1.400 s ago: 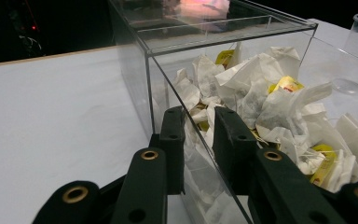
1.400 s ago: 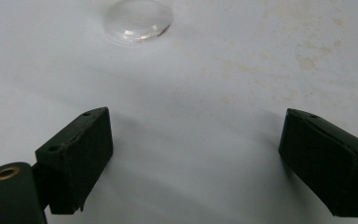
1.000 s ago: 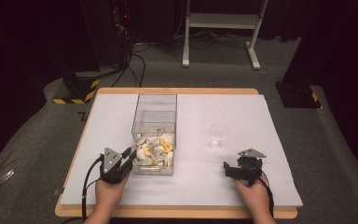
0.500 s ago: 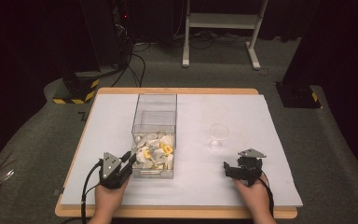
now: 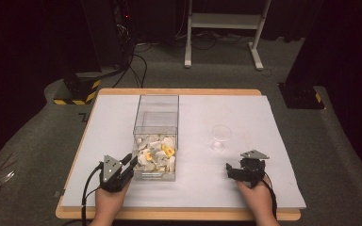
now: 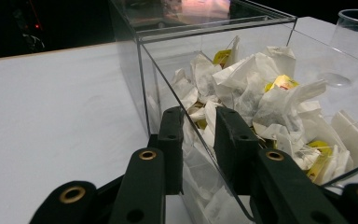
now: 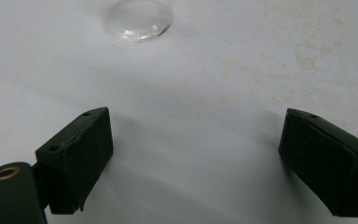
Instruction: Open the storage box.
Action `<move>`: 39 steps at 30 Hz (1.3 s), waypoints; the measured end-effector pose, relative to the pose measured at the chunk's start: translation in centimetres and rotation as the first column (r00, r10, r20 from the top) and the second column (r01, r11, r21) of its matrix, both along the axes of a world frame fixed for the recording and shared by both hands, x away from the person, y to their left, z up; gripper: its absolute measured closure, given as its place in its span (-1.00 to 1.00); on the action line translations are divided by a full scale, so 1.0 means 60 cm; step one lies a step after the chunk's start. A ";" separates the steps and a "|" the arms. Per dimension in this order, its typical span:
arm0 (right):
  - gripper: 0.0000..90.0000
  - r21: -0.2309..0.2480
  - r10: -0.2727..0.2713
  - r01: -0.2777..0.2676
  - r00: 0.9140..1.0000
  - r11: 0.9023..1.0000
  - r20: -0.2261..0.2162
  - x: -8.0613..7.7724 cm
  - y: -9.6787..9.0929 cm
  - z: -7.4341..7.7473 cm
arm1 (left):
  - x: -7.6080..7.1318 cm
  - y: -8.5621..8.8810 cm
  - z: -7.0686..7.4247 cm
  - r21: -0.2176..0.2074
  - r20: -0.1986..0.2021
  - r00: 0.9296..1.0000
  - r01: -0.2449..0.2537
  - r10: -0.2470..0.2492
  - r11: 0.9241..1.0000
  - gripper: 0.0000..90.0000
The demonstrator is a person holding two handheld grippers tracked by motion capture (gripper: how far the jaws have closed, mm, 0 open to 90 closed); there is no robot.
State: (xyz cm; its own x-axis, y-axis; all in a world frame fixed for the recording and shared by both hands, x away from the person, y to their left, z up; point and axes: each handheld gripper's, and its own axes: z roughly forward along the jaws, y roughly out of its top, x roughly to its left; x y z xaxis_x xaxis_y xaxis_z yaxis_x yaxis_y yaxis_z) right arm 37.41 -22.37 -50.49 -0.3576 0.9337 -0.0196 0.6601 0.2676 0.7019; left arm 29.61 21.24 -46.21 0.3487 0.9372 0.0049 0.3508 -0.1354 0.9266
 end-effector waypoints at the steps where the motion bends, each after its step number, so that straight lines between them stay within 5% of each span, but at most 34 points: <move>1: -0.78 0.000 0.000 0.000 1.000 1.000 0.000 0.000 0.000 0.000 | 0.000 0.000 0.000 0.000 -0.001 1.000 0.000 0.000 1.000 0.60; 20: -0.78 0.002 0.000 0.000 1.000 1.000 -0.002 0.000 0.000 0.000 | 0.009 0.031 0.038 -0.003 0.061 0.998 0.016 -0.016 1.000 0.32; 34: -0.78 0.002 0.001 -0.001 1.000 1.000 -0.001 0.000 0.000 0.000 | 0.030 0.094 0.020 0.021 0.022 0.999 -0.029 0.029 0.999 0.31; 39: -0.78 0.001 0.002 -0.002 1.000 1.000 0.000 0.000 0.000 0.000 | 0.052 0.120 -0.007 0.057 -0.059 0.997 -0.056 0.059 0.997 0.25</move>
